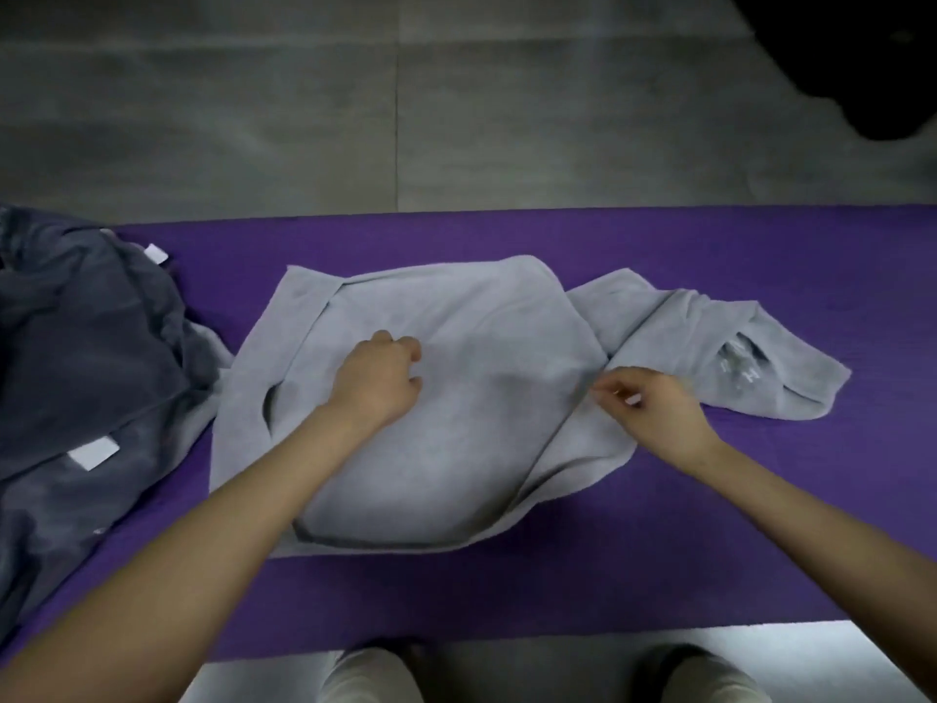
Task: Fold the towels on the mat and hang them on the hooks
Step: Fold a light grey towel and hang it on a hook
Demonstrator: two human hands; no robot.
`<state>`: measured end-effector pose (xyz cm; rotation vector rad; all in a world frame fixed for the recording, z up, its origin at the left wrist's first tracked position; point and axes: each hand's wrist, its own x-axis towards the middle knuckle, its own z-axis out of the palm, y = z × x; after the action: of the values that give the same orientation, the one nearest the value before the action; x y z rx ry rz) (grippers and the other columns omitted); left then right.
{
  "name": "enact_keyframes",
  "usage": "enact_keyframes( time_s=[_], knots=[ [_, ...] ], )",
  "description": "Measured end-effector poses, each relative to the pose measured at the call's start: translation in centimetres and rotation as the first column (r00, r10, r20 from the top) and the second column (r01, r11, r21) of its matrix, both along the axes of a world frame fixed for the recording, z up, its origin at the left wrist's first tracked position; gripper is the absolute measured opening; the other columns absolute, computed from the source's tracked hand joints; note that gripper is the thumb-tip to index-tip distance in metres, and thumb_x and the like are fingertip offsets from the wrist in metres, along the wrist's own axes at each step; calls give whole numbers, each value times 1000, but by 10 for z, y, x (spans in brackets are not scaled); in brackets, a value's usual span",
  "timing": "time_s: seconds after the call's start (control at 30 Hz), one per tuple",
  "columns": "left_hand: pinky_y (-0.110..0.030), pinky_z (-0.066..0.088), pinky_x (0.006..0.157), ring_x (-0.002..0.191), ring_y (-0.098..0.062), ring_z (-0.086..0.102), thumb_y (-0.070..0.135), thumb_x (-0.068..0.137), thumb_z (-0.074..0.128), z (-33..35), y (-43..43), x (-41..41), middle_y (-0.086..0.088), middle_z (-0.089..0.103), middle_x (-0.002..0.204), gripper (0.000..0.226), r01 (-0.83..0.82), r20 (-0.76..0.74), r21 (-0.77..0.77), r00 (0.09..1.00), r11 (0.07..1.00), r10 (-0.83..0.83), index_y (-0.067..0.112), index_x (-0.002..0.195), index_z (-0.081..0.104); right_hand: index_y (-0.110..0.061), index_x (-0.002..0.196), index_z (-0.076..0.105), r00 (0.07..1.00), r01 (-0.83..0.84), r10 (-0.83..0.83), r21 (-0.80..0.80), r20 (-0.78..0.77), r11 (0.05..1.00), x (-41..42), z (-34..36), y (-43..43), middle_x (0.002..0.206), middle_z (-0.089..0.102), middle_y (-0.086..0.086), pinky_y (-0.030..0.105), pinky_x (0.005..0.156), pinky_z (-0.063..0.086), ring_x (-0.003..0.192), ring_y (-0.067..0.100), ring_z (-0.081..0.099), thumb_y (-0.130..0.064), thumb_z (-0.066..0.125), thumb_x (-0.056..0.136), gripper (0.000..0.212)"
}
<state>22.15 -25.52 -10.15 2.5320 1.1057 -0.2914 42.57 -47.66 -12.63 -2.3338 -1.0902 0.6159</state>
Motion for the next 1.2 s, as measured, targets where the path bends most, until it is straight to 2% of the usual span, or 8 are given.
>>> enact_keyframes(
  time_s=[0.2, 0.37, 0.5, 0.63, 0.73, 0.83, 1.0, 1.2],
  knots=[
    [-28, 43, 86, 99, -25, 57, 23, 88, 59, 7, -6, 89, -11, 57, 111, 26, 225, 195, -69, 959, 972, -208, 13, 111, 62, -13, 123, 57, 822, 504, -458, -57, 339, 862, 88, -14, -63, 117, 60, 13, 36, 76, 39, 106, 34, 52, -27, 57, 89, 36],
    [-22, 40, 76, 86, -14, 57, 22, 87, 62, 29, -28, 147, -1, 64, 97, 18, 364, 255, -106, 909, 925, -328, 11, 101, 67, -12, 138, 41, 667, 732, -666, -129, 334, 669, 156, -26, -128, 134, 49, 19, 46, 93, 37, 118, 43, 42, -44, 60, 86, 64],
    [-26, 42, 76, 85, -14, 56, 27, 87, 60, 51, -31, 181, 4, 60, 92, 13, 507, 164, -19, 852, 862, -497, 21, 96, 67, -22, 145, 30, 764, 642, -641, -187, 75, 744, 200, -36, -129, 139, 49, 7, 48, 105, 32, 127, 37, 37, -61, 58, 76, 84],
    [-27, 44, 80, 85, -15, 55, 25, 88, 60, 58, -39, 228, 1, 62, 91, 13, 548, 64, -28, 835, 836, -546, 19, 96, 68, -23, 128, 53, 827, 559, -493, -301, 271, 773, 214, -46, -128, 115, 65, 6, 41, 97, 30, 114, 33, 48, -33, 63, 82, 48],
    [-28, 45, 80, 88, -18, 60, 24, 88, 58, 52, -48, 262, -2, 68, 98, 12, 537, 80, -44, 843, 843, -533, 18, 94, 67, -21, 92, 73, 844, 499, -489, 11, 221, 867, 220, -31, -149, 88, 71, 7, 42, 86, 41, 92, 32, 61, -31, 61, 82, 19],
    [-30, 44, 83, 94, -22, 61, 22, 89, 58, 39, -63, 287, -4, 68, 100, 15, 483, 164, -32, 866, 875, -472, 14, 96, 68, -34, 89, 72, 931, 277, -331, 295, 151, 914, 216, 2, -191, 87, 67, -8, 33, 85, 41, 86, 22, 58, -38, 63, 76, 16],
    [-28, 41, 82, 97, -22, 60, 24, 89, 58, 5, -82, 307, -5, 68, 105, 18, 442, 223, -13, 876, 897, -428, 14, 100, 68, -74, 73, 53, 999, -44, 32, -372, -37, 927, 208, 13, -261, 100, 55, -33, 43, 98, 37, 103, 7, 54, -20, 78, 71, 59],
    [-35, 38, 96, 118, -29, 51, 40, 90, 55, -43, -92, 326, -7, 58, 129, 42, 448, 117, 3, 887, 894, -446, 20, 127, 56, -20, 107, 68, 882, 414, -420, -74, -215, 907, 206, -7, -216, 104, 69, -3, 33, 92, 48, 97, 15, 63, -30, 61, 89, 22]
  ],
)
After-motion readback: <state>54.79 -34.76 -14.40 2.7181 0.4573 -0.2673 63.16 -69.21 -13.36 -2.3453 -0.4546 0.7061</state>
